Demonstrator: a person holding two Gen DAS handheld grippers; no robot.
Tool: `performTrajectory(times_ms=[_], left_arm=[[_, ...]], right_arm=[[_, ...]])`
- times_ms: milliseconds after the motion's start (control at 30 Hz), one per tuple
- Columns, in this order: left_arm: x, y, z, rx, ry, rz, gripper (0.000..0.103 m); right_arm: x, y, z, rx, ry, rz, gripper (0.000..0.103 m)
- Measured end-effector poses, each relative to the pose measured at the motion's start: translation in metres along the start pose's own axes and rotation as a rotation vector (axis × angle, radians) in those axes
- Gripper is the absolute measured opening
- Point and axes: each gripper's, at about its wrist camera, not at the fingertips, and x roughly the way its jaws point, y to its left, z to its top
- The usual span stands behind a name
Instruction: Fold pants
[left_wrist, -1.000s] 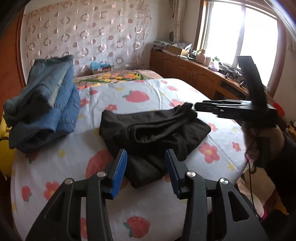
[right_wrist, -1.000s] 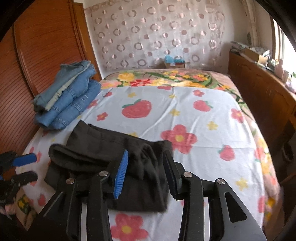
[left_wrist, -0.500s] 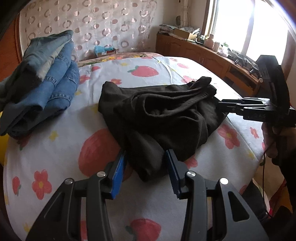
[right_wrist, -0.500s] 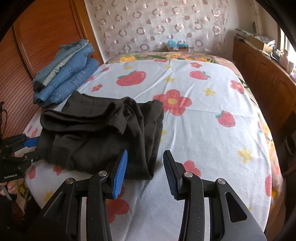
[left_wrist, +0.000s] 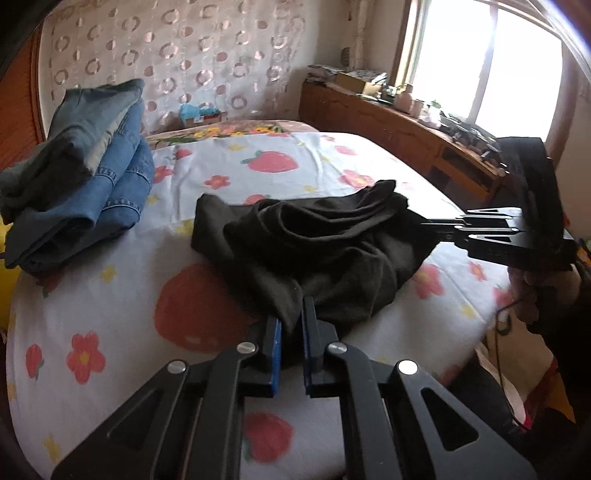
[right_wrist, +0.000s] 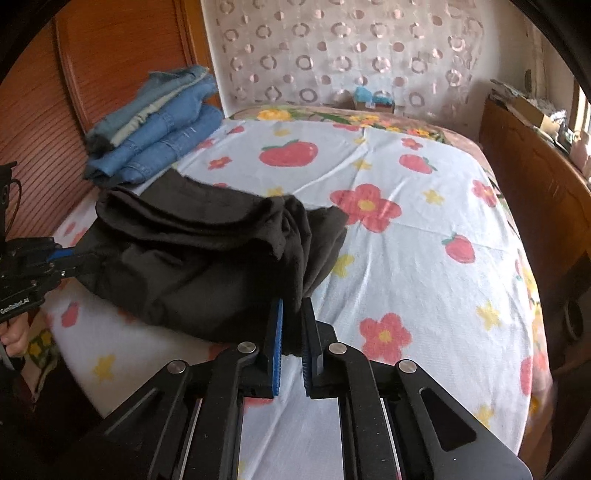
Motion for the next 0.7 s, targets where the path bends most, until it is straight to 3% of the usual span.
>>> performTrajectory(times_ms=[233, 400, 500, 533, 567, 700], left_arm=[[-0.021, -0.013, -0.019, -0.022, -0.003, -0.056, 0.008], [-0.021, -0.014, -0.023, -0.023, 0.012, -0.015, 0.015], [-0.026, -0.011, -0.023, -0.028, -0.006, -0.023, 0.024], [-0.027, -0.009, -0.022, -0.032, -0.009, -0.028, 0.027], [-0.027, -0.009, -0.022, -0.028, -0.01, -0.028, 0.027], [-0.021, -0.008, -0.018, -0.011, 0.005, -0.013, 0.027]], right_arm=[[-0.029, 0.011, -0.03, -0.007, 0.011, 0.013, 0.006], [-0.039, 0.014, -0.04, 0.01, -0.007, 0.013, 0.006], [-0.042, 0.014, -0.039, 0.016, -0.034, -0.002, 0.023], [-0.043, 0.014, -0.038, 0.018, -0.047, -0.005, 0.038], [-0.043, 0.014, -0.037, 0.018, -0.053, -0.008, 0.045], [-0.035, 0.02, -0.031, -0.021, -0.044, -0.017, 0.045]])
